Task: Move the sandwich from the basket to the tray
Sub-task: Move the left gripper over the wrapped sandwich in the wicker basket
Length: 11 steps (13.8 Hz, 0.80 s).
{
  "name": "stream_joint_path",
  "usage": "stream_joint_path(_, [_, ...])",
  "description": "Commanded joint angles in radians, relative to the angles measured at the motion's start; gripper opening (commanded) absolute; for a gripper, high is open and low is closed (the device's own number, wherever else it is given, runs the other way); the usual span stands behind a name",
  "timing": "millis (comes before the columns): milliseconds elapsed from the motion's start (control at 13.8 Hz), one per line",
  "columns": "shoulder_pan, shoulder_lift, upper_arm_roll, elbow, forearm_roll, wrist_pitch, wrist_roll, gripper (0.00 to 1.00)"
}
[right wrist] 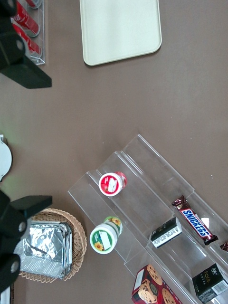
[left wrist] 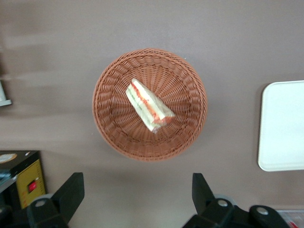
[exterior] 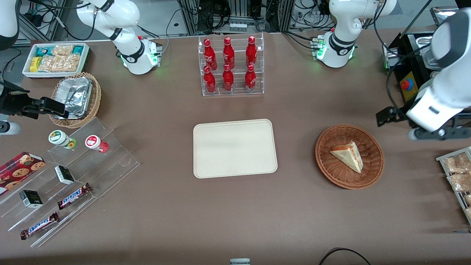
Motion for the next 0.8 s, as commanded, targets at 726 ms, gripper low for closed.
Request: stream_joint_path(726, [-0.024,0.070,0.001,-0.403,0.018,0.594,-0.527,1.00])
